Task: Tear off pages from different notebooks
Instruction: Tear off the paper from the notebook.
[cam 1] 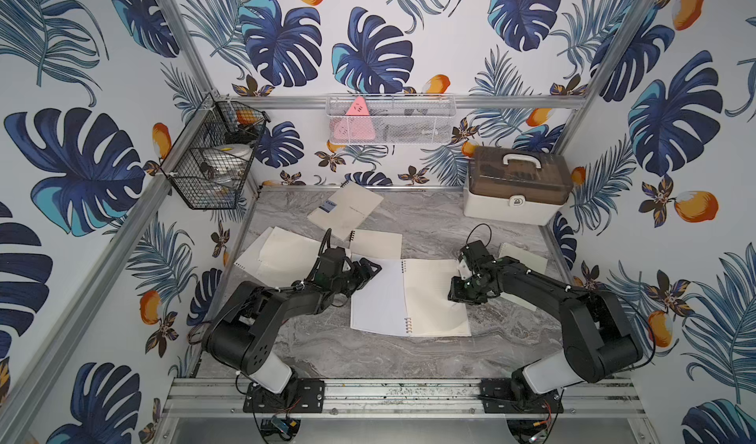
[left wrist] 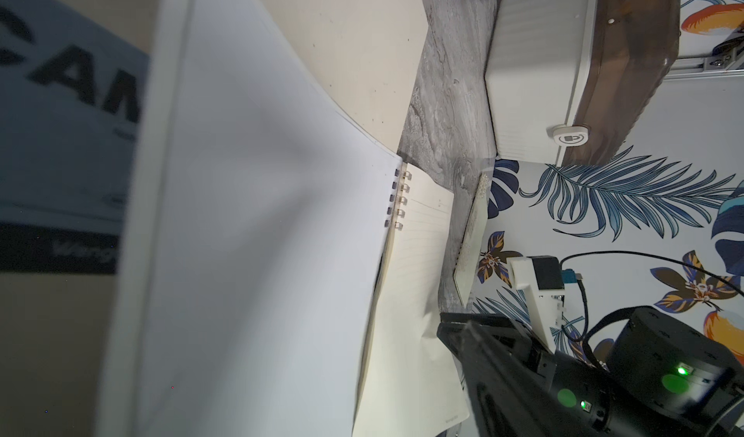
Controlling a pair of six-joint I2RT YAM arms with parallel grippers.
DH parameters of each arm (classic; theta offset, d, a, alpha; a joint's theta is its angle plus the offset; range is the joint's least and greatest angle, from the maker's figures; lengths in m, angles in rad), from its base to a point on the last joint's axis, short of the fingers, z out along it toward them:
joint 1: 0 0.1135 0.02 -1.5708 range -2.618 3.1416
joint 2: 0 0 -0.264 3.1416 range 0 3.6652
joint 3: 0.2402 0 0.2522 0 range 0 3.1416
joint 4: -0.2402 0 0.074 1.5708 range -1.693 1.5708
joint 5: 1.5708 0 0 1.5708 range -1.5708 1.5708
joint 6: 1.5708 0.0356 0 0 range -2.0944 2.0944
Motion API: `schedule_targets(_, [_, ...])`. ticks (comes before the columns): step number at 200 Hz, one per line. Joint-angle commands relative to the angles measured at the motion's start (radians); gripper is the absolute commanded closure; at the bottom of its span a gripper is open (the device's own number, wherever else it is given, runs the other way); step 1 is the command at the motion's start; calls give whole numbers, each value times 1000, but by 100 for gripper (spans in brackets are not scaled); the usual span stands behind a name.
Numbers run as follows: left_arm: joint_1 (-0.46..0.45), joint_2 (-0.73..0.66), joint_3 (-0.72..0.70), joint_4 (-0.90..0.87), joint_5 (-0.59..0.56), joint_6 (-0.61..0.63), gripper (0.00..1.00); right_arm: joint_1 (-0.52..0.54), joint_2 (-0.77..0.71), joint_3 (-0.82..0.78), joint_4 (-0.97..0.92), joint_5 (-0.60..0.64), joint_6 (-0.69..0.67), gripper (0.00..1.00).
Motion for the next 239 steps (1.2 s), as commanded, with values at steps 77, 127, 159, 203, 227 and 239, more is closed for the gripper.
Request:
schedule_targets(77, [3, -30, -5, 15, 10, -7, 20, 3, -17, -24, 11, -37, -4, 59])
schedule_targets(127, [3, -31, -11, 21, 10, -11, 20, 3, -38, -43, 9, -31, 5, 55])
schedule_targets(159, [3, -31, -10, 23, 9, -10, 20, 3, -37, -59, 11, -17, 8, 48])
schedule_targets(203, [5, -35, -16, 23, 9, -10, 20, 2, -48, -50, 3, -26, 3, 48])
schedule_targets(227, [5, -36, -15, 23, 9, -10, 20, 3, -60, -43, -2, -26, -3, 48])
schedule_targets(239, [5, -36, -15, 25, 9, -10, 20, 3, -60, -38, -6, -29, -7, 48])
